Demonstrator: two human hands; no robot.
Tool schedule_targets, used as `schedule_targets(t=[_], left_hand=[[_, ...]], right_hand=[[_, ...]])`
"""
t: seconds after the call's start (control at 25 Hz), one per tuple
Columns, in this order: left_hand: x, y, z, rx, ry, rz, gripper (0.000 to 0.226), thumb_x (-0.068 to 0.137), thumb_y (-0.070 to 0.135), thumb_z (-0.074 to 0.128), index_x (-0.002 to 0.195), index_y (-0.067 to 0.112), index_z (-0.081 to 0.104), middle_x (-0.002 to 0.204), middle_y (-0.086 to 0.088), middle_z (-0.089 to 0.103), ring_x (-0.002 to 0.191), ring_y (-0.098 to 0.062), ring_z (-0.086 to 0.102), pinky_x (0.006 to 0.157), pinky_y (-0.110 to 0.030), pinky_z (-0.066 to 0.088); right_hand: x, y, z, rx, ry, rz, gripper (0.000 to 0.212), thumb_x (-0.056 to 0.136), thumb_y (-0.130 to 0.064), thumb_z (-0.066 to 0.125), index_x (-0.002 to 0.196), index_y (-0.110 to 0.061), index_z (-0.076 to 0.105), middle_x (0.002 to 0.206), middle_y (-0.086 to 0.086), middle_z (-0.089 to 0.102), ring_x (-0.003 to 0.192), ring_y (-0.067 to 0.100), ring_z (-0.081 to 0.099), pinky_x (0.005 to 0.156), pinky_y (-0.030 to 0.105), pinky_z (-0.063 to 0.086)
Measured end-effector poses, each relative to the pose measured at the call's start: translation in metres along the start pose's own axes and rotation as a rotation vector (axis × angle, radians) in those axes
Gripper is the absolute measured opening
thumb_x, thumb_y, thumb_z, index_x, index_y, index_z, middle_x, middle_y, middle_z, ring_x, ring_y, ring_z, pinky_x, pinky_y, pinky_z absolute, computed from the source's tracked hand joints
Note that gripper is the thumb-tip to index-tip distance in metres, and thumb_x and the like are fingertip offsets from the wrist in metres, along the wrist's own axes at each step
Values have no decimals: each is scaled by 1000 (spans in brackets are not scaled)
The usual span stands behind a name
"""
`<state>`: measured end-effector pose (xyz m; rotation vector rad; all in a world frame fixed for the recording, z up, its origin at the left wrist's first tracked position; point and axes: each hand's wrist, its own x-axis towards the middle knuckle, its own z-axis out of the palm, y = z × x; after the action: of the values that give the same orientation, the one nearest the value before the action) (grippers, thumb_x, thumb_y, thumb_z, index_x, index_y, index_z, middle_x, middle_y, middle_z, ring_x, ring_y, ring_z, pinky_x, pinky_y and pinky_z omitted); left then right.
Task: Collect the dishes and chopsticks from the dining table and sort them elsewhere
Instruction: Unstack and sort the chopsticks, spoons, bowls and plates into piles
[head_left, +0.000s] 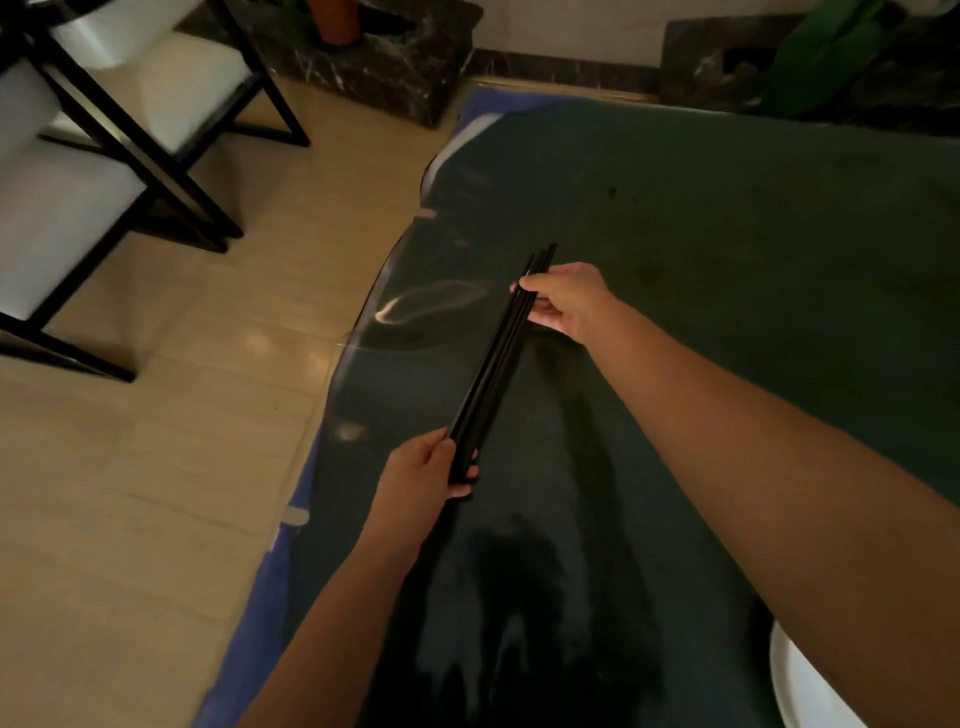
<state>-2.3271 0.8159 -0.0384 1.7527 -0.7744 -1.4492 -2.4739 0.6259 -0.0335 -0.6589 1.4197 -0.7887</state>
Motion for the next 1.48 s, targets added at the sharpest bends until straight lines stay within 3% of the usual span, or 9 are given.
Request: schedule_targets(t=[0.12, 0.24, 0.4, 0.52, 0.68, 0.8, 0.96, 1.2, 1.48], left_hand=[[6, -3, 1, 414, 9, 228, 9, 89, 17, 54, 88, 20, 62, 78, 7, 61, 71, -7, 57, 59, -11, 44], [2, -8, 6, 638, 86, 422, 24, 87, 15, 58, 111, 14, 61, 89, 7, 57, 76, 1, 50, 67, -3, 38], [-3, -14, 9, 852, 222, 525, 33, 85, 16, 60, 117, 8, 59, 110, -10, 51, 101, -21, 44, 87, -22, 35], [-3, -17, 6, 919, 244, 549, 48, 85, 26, 59, 128, 6, 50, 117, -13, 51, 106, -25, 46, 93, -32, 41], [-5, -18, 6, 982, 241, 596, 74, 78, 48, 57, 134, 2, 42, 120, -16, 53, 109, -29, 49, 92, -35, 43], [-5, -21, 5, 999, 203, 608, 83, 71, 43, 71, 135, 3, 40, 124, -15, 50, 114, -29, 47, 96, -33, 39], [-10, -27, 2, 958, 184, 627, 77, 70, 28, 76, 134, 3, 42, 122, -15, 52, 111, -28, 49, 93, -27, 34], [-9, -30, 4, 915, 204, 650, 64, 71, 16, 76, 127, 2, 50, 120, -14, 54, 109, -27, 52, 95, -25, 31], [-7, -33, 3, 909, 178, 649, 59, 72, 13, 73, 126, -1, 51, 122, -16, 53, 113, -29, 49, 97, -24, 30]], right_hand=[[12, 1, 4, -23, 32, -21, 14, 81, 5, 62, 89, -3, 54, 77, 10, 63, 67, 16, 64, 68, 35, 56], [20, 2, 5, -165, 108, -86, 16, 76, 3, 69, 81, -3, 55, 89, 17, 65, 77, 25, 68, 67, 39, 58], [17, 3, 5, -491, 206, -165, 18, 77, -11, 73, 69, -10, 57, 76, 10, 65, 64, 18, 67, 51, 29, 57], [9, 4, 5, -622, 211, -198, 17, 78, -15, 72, 71, -12, 57, 68, 4, 61, 59, 15, 66, 51, 26, 57], [-2, 16, 7, -591, 169, -155, 11, 78, -10, 71, 85, -5, 63, 81, 10, 66, 62, 20, 70, 66, 34, 60], [-9, 19, 13, -541, 182, -130, 18, 78, -9, 71, 92, -2, 63, 93, 16, 66, 62, 21, 71, 62, 33, 61], [-18, 20, 20, -511, 134, -85, 19, 76, -8, 72, 92, -2, 63, 93, 15, 66, 57, 18, 69, 51, 26, 59], [-25, 27, 24, -613, 105, -170, 15, 77, -14, 72, 81, -6, 61, 80, 7, 63, 57, 14, 69, 51, 22, 58], [-26, 29, 11, -644, 98, -227, 9, 79, -12, 70, 78, -6, 63, 73, 9, 67, 65, 19, 71, 66, 33, 60]])
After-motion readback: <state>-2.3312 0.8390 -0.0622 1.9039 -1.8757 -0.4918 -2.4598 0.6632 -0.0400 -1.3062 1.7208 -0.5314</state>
